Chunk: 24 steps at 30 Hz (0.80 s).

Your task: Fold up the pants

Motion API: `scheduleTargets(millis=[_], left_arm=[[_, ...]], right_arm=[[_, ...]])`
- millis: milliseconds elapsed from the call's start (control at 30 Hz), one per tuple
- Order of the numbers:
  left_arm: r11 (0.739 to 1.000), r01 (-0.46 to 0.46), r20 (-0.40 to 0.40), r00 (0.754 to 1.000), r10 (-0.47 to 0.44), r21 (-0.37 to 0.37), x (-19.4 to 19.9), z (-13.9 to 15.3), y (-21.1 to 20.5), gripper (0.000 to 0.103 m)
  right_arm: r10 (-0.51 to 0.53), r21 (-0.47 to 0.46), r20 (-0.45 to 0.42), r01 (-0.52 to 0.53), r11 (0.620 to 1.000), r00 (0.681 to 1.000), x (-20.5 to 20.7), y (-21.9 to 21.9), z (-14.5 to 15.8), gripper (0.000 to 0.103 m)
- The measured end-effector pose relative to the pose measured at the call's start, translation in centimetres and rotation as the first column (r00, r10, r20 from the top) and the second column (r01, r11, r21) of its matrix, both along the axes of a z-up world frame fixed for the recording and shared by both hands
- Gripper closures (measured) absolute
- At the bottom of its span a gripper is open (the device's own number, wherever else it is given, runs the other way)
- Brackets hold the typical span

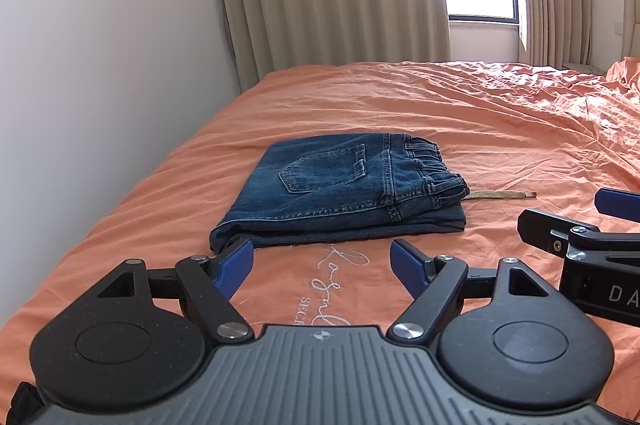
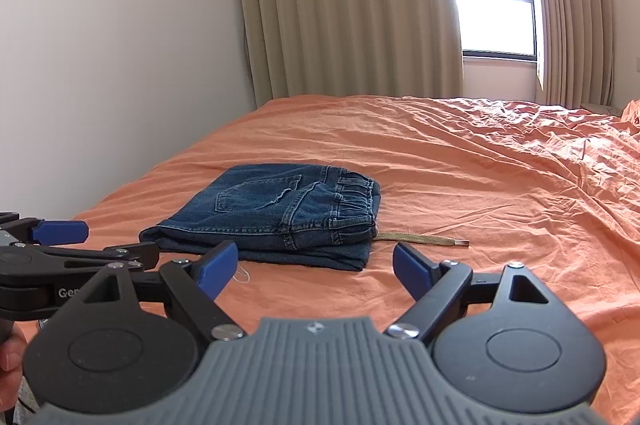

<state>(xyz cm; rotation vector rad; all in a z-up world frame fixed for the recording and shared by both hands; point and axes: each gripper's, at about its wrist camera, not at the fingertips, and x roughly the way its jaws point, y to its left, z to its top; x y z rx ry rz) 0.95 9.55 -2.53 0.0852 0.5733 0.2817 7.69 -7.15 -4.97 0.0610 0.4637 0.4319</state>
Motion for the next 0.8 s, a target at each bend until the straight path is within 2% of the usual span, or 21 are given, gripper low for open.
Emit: scheduleTargets(millis=[800], left_arm=[[1.000,0.005,0.004,1.000,-0.005,0.000,-0.04,0.31,-0.04,0.012]], right_arm=[[-0.015,0.004,-0.002,0.015,1.000,1.000,-0.17,-0.14,0.30,0.022]])
